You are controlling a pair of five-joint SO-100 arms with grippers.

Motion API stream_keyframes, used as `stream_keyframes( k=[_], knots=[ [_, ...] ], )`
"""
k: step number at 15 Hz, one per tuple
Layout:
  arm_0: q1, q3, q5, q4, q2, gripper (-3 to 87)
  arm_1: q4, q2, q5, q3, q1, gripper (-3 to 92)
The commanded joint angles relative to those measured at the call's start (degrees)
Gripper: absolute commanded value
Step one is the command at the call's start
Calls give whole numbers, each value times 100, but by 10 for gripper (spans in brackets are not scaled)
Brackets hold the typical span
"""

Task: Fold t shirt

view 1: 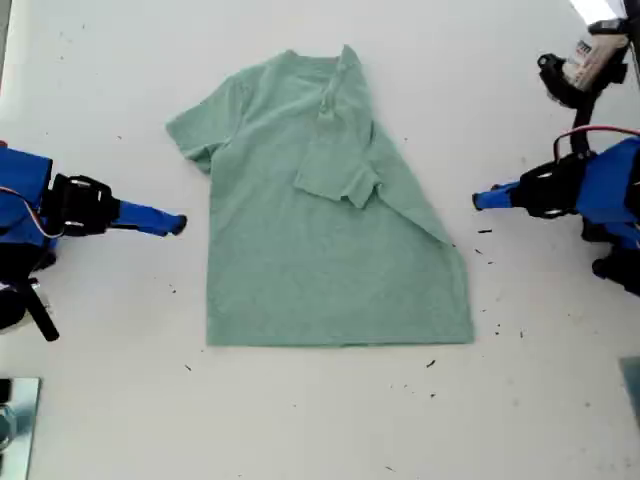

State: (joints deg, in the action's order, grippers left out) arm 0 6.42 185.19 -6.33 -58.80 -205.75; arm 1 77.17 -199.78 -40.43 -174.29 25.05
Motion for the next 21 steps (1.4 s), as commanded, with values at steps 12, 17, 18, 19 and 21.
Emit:
stream_keyframes(
  k=[12, 17, 18, 19, 21],
  knots=[
    [-712, 62, 1354, 26, -70, 44, 9, -97, 650, -343, 1090, 94],
    [-132, -712, 1837, -149, 369, -1, 9, -105, 3103, -343, -791, 115],
    [-105, -1292, 1995, -281, 1081, -1, 9, -105, 2742, -343, -1037, 114],
    [-53, -2188, 1916, -466, 2118, -1, 9, -105, 3085, -343, -1011, 110],
    [466, -4526, 1310, -1617, 4421, -1, -18, -105, 2830, -334, -844, 56]
  ],
)
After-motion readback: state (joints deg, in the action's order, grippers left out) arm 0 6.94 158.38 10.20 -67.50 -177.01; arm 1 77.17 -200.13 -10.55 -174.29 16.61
